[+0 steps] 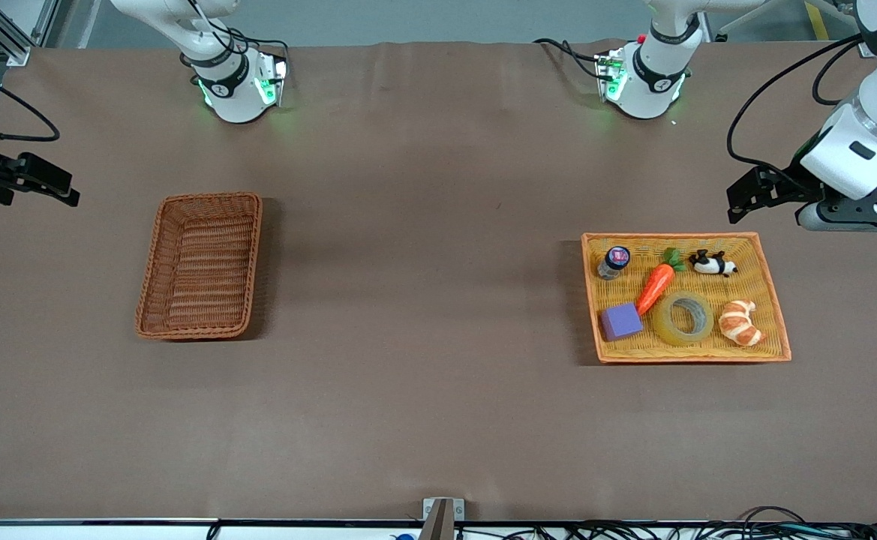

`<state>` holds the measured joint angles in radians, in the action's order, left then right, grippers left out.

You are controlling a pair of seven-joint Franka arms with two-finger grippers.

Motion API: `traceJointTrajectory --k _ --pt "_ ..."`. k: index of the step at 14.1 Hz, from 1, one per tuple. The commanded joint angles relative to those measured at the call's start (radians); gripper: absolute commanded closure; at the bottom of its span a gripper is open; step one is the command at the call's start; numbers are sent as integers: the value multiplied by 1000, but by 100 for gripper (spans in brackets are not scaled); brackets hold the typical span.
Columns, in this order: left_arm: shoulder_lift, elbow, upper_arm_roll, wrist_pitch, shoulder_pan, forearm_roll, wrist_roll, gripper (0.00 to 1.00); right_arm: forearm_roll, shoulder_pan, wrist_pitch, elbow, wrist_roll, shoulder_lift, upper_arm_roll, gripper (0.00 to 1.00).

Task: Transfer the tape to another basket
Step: 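Move the left gripper over the yellow tape roll in the tray, then lower the left gripper and grasp the yellow tape roll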

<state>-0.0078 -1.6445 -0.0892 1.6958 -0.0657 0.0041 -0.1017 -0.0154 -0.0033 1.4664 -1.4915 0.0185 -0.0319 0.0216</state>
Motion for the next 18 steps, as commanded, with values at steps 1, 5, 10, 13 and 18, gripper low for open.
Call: traceJointTrajectory --k 1,5,10,13,18 --pt "-4 15 -1 -19 -2 0 8 0 9 2 2 -19 -8 14 0 0" --pt "9 20 -1 -19 -2 -3 -9 0 9 2 2 -19 -8 14 0 0" --pt "61 11 0 -18 -5 10 4 0 9 2 2 -19 -8 15 0 0" --pt "133 9 9 31 4 10 7 0 9 2 2 -19 -8 14 0 0" --pt "282 -69 40 197 7 11 8 0 9 2 2 -19 -8 14 0 0"
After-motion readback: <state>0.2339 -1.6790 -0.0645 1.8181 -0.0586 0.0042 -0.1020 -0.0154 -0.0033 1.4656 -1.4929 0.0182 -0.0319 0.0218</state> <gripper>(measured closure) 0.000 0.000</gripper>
